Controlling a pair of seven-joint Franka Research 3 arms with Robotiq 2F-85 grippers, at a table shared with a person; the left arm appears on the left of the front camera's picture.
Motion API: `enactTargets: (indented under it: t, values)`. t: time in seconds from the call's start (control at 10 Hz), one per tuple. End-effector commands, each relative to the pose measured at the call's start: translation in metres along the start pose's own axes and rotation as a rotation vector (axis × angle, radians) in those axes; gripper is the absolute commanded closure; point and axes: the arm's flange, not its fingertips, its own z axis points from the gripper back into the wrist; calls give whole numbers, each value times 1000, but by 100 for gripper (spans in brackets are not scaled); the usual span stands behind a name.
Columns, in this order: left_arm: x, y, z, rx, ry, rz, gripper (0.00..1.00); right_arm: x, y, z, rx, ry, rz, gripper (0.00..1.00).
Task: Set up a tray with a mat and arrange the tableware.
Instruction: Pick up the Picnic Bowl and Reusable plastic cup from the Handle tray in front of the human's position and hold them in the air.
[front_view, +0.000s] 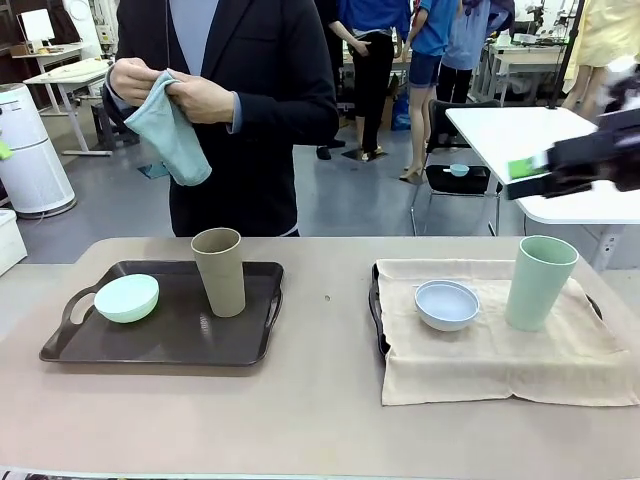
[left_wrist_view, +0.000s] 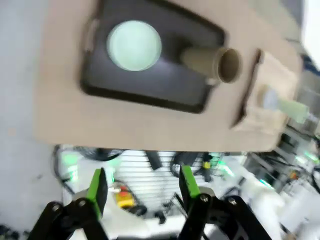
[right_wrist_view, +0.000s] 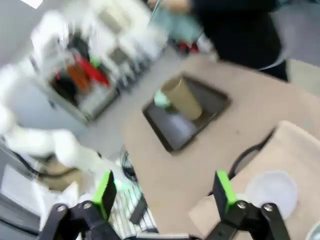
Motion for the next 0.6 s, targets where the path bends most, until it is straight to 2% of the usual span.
enactTargets:
  t: [0.0, 0.1, 0.2, 0.5]
  values:
    - [1, -20, 11, 186, 93, 11, 25, -14, 1, -58, -105, -93, 676, 0]
    - [-1, -24, 14, 150, 120, -26, 25, -21, 5, -72, -155, -70, 891, 0]
    - [1, -11, 0, 118, 20, 24, 25, -1, 13, -37, -15, 51, 172, 0]
    - [1, -11, 0, 118, 20, 24, 25, -1, 13, -37, -15, 51, 172, 0]
